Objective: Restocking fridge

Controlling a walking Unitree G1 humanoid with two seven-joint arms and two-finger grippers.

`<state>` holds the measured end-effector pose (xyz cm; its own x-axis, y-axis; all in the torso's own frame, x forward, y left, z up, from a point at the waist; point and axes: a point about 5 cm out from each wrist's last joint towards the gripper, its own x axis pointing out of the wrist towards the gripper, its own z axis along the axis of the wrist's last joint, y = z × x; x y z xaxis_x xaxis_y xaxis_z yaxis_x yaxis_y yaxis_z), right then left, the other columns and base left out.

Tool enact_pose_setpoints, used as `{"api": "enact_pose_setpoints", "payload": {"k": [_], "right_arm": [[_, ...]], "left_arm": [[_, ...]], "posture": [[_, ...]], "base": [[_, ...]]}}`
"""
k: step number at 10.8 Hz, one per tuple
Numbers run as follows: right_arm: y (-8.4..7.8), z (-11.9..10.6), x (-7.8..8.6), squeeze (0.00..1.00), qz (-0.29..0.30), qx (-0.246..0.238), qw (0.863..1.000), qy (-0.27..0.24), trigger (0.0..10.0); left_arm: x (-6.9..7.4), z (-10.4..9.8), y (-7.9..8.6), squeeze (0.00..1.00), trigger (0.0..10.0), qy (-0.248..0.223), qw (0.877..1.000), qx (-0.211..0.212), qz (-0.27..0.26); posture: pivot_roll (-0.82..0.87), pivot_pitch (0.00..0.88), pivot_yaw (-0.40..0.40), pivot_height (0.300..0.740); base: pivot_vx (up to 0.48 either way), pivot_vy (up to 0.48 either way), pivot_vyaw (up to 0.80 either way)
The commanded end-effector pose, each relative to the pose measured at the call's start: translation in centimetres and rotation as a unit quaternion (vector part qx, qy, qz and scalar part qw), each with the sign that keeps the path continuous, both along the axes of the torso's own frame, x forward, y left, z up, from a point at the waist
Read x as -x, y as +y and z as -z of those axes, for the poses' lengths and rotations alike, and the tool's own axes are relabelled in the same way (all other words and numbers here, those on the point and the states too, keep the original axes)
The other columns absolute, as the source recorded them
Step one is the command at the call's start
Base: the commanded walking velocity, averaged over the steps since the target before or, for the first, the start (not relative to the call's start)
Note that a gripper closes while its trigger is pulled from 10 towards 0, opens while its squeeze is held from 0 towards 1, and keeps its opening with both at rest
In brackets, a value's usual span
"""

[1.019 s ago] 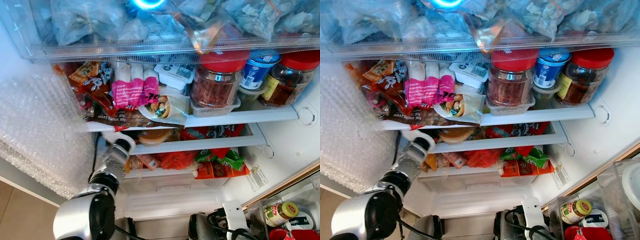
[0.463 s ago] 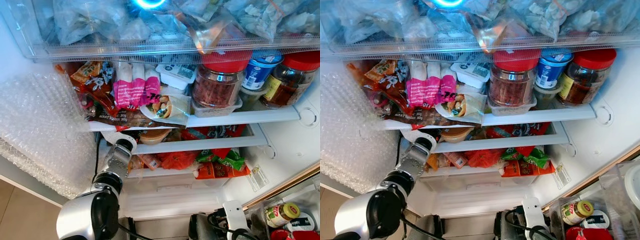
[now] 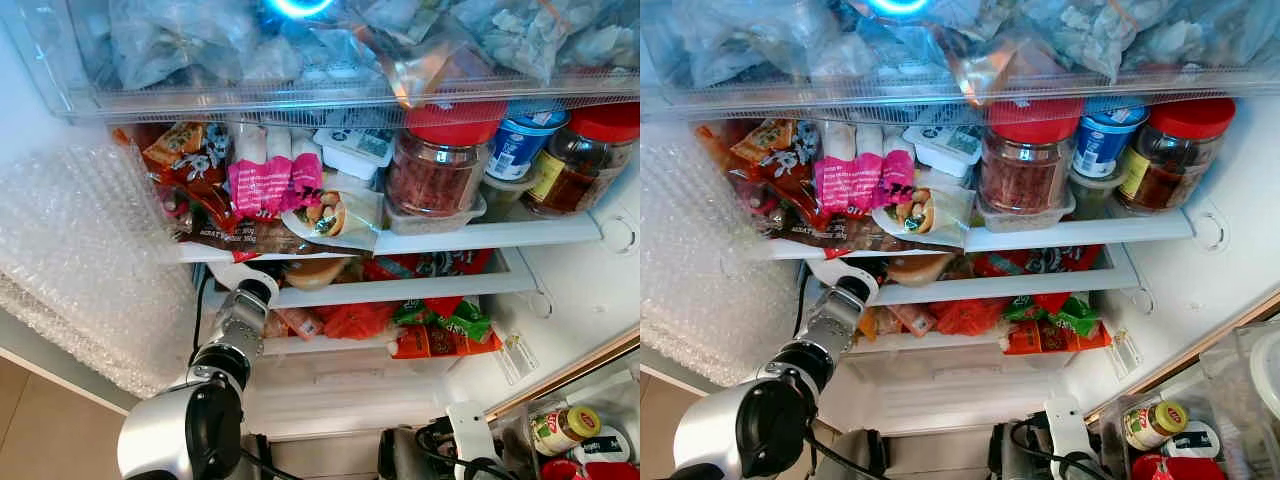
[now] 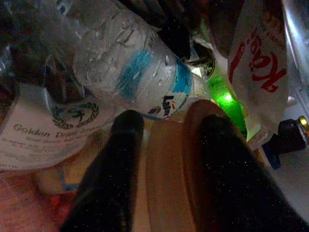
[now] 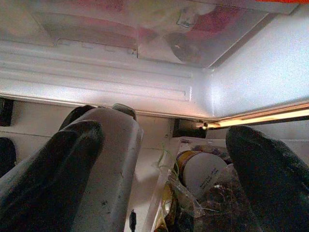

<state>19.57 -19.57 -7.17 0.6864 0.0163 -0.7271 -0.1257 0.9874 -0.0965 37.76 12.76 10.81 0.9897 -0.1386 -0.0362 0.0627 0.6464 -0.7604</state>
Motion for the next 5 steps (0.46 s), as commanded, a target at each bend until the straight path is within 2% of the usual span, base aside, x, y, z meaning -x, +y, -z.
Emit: {"api": "enact_pose_setpoints", "payload": {"k": [1, 5], "right_arm": [[-0.27, 2.3, 4.5, 0.0, 0.004, 0.008, 0.995, 0.096, 10.0], [-0.19, 2.26, 4.33, 0.0, 0.003, 0.007, 0.996, 0.094, 10.0]], "left_arm": [[0.4, 0.86, -0.33, 1.0, 10.0, 0.018, 1.0, -0.007, 0.015], [0.5, 0.73, -0.17, 1.0, 10.0, -0.002, 1.0, 0.003, 0.026]], "posture": [[-0.12, 0.155, 0.011, 0.62], [-0.11, 0.144, 0.012, 0.62]], "base": [[0.0, 0.0, 0.0], [0.0, 0.0, 0.0]]}}
